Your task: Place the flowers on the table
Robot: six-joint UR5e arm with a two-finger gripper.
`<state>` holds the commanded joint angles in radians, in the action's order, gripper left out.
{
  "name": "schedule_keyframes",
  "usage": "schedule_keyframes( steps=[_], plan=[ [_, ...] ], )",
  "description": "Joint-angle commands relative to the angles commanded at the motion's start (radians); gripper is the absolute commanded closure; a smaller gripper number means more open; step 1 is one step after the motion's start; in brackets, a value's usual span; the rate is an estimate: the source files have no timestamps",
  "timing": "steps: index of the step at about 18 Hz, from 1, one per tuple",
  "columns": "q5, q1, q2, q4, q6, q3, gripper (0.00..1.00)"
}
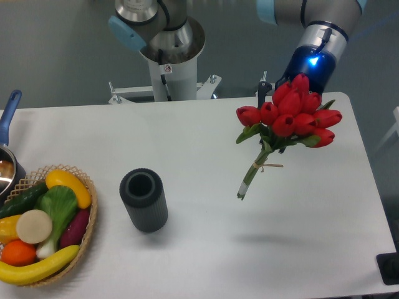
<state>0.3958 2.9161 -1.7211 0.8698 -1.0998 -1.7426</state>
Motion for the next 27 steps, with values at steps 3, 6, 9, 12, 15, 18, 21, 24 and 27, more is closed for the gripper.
schedule_keyframes(
  steps=[3,6,9,12,15,18,21,24,27],
  plan=[
    [0.003,0.0,0.003,0.0,-0.008,-0.005,0.59],
    [0.035,0.003,0.008,0.0,-0.008,-0.012,0.59],
    [0.044,0.0,0.012,0.002,-0.005,-0.014,0.59],
    [0.103,-0.003,0.02,0.0,-0.005,-0.014,0.59],
    [0.161,-0.006,0.02,0.0,-0.008,-0.006,0.59],
    [0.207,-0.008,0.04,0.002,-0.008,-0.012,0.59],
    [0.328,-0.021,0.051,0.003,-0.009,-0.003,0.59],
    [0.487,-0.069,0.049,0.005,-0.015,0.017,0.59],
    [0.618,-0.124,0.046,0.014,-0.006,0.018,0.59]
  ],
)
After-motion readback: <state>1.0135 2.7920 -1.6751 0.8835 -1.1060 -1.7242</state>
